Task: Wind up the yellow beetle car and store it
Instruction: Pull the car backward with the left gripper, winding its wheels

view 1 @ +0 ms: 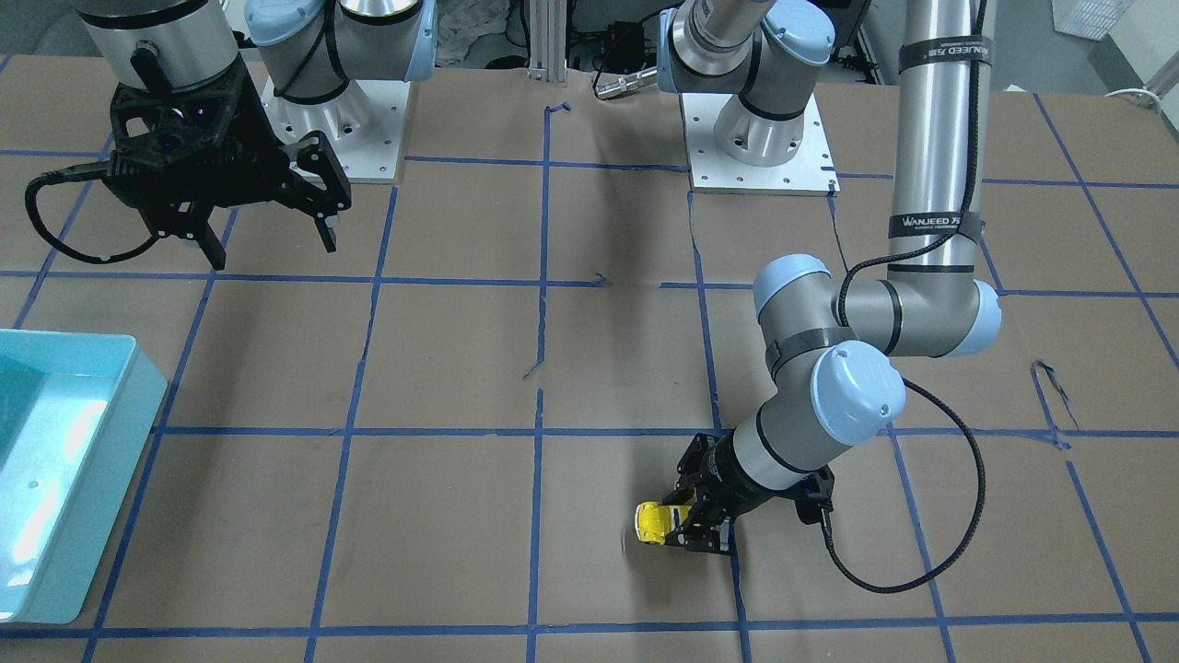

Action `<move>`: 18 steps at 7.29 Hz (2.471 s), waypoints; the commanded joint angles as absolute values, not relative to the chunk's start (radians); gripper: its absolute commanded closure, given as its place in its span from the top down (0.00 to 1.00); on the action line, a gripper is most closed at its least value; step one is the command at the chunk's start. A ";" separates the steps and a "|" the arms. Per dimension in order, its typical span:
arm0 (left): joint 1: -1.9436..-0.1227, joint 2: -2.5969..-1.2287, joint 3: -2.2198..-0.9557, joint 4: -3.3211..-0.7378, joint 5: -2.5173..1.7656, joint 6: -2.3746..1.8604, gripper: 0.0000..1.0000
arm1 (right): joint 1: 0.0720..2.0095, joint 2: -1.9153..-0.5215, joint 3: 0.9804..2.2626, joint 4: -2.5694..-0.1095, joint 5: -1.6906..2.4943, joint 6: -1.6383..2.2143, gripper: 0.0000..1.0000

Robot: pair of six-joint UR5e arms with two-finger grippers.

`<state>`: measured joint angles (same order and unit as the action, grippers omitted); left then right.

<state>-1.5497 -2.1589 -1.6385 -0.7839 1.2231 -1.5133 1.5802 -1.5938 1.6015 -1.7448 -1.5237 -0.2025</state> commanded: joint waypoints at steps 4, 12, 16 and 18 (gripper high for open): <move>-1.488 -2.169 -1.635 -0.807 1.314 -1.431 0.00 | 1.582 -1.594 1.603 -1.740 -1.526 -0.202 1.00; -1.327 -2.161 -1.646 -0.816 1.345 -1.188 0.00 | 1.580 -1.594 1.603 -1.740 -1.529 -0.210 1.00; -1.276 -2.169 -1.644 -0.813 1.364 -1.132 0.00 | 1.580 -1.594 1.603 -1.740 -1.528 -0.210 1.00; -1.275 -2.174 -1.637 -0.813 1.393 -1.115 0.00 | 1.580 -1.594 1.603 -1.740 -1.529 -0.209 1.00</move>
<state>-1.2772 -2.1718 -1.6413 -0.8132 1.3822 -1.1221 1.5804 -1.5938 1.6030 -1.7395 -1.5290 -0.2099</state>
